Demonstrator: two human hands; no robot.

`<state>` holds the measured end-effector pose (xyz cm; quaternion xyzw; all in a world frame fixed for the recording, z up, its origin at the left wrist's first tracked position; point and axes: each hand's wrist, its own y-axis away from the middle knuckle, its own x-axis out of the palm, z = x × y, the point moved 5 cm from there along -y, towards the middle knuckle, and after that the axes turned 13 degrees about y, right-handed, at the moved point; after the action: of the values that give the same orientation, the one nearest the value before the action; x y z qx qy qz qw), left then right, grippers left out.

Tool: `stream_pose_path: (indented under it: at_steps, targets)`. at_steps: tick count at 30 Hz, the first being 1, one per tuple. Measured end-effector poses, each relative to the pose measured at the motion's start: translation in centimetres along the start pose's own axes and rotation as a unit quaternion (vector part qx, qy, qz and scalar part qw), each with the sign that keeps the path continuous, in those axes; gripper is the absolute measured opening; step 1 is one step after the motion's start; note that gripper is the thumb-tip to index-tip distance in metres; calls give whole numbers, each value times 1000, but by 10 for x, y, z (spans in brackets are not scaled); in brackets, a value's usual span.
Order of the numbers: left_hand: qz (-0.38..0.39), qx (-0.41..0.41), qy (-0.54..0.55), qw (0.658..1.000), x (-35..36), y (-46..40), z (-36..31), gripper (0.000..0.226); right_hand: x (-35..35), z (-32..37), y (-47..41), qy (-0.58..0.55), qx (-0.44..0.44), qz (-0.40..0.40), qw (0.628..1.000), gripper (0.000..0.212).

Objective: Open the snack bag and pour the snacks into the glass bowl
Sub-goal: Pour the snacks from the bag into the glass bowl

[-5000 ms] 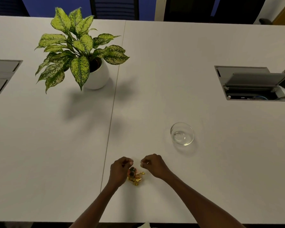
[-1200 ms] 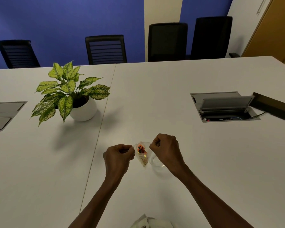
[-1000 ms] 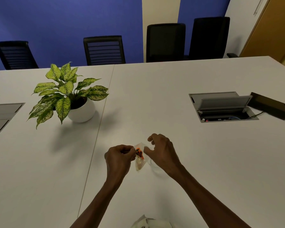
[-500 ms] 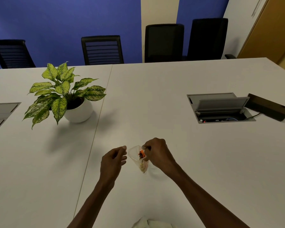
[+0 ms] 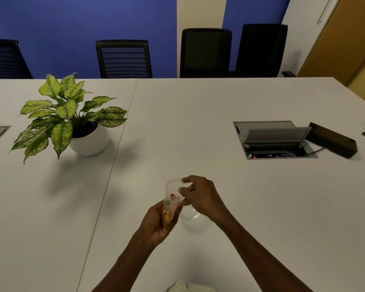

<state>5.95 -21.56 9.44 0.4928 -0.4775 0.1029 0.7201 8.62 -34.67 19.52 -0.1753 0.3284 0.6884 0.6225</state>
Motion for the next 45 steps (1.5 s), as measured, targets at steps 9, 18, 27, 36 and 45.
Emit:
stream_pose_path:
  at_steps: [9,18,27,36,45]
  targets:
    - [-108,74,-17,991,-37,-25,-23,39,36,-23,1,-2,-42,96,995,38]
    - [-196,86,-74,974,-62,-31,-29,32,57,-76,-9,-44,69,-1,997,26]
    - [-248,106,-134,954,-61,-45,-38,35,73,-129,-29,-217,210,2,953,22]
    - [-307,159,-220,912,-38,-51,-41,11,80,-147,-50,-263,246,23,933,26]
    - [-322,202,-260,888,-20,-48,-43,10,84,-156,-61,-251,260,35,932,25]
